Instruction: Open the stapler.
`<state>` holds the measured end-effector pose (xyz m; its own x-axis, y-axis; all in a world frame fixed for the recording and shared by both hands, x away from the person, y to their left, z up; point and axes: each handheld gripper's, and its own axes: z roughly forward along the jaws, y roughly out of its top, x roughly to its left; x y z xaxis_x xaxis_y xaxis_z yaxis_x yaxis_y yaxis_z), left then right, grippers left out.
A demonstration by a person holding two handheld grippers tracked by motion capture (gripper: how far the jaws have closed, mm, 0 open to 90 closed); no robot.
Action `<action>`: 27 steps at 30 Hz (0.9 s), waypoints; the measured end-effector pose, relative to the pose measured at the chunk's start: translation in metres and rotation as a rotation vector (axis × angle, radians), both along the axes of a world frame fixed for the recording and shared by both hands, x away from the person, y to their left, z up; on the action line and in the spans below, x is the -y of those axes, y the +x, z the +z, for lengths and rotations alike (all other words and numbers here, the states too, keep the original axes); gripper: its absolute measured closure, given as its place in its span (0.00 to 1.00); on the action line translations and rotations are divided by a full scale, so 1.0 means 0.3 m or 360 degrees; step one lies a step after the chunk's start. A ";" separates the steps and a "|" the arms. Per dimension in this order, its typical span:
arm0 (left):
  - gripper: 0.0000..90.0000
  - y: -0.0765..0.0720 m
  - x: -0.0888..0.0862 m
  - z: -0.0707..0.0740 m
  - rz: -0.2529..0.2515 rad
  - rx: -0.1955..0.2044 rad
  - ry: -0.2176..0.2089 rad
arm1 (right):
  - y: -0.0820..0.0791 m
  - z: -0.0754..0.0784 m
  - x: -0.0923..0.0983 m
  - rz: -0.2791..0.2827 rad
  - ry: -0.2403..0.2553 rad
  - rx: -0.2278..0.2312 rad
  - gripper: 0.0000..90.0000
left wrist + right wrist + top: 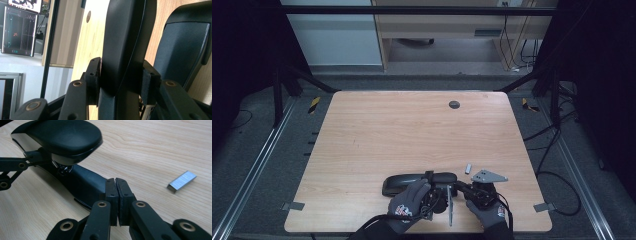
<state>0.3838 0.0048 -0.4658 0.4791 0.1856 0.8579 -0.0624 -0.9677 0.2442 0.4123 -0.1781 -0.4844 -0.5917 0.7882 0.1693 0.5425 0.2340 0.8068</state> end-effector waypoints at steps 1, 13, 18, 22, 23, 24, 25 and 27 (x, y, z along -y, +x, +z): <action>0.65 0.000 0.000 0.000 -0.0002 0.0000 -0.0002 | 0.000 -0.001 -0.003 -0.0001 0.0009 -0.0007 0.99; 0.65 0.004 -0.002 0.003 -0.0022 -0.0004 0.0004 | 0.004 -0.022 -0.030 0.0033 -0.0009 -0.0040 1.00; 0.65 0.004 -0.003 0.004 -0.0020 -0.0014 -0.0003 | 0.007 -0.030 -0.042 0.0049 -0.0023 -0.0046 1.00; 0.65 0.004 -0.003 0.004 -0.0022 -0.0021 -0.0006 | 0.008 -0.034 -0.050 0.0050 -0.0030 -0.0057 1.00; 0.65 0.005 -0.003 0.004 -0.0023 -0.0023 -0.0006 | 0.008 -0.035 -0.051 0.0053 -0.0031 -0.0059 1.00; 0.65 0.005 -0.004 0.004 -0.0025 -0.0029 -0.0008 | 0.007 -0.035 -0.053 0.0054 -0.0028 -0.0070 1.00; 0.65 0.006 -0.004 0.005 -0.0027 -0.0033 -0.0007 | 0.009 -0.038 -0.055 0.0057 -0.0037 -0.0064 1.00; 0.65 0.007 -0.004 0.005 -0.0030 -0.0053 -0.0017 | 0.009 -0.040 -0.058 0.0058 -0.0043 -0.0069 1.00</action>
<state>0.3858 0.0060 -0.4642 0.5107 0.1854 0.8395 -0.0726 -0.9637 0.2570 0.4151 -0.1606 -0.4964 -0.6129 0.7707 0.1742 0.5673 0.2758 0.7760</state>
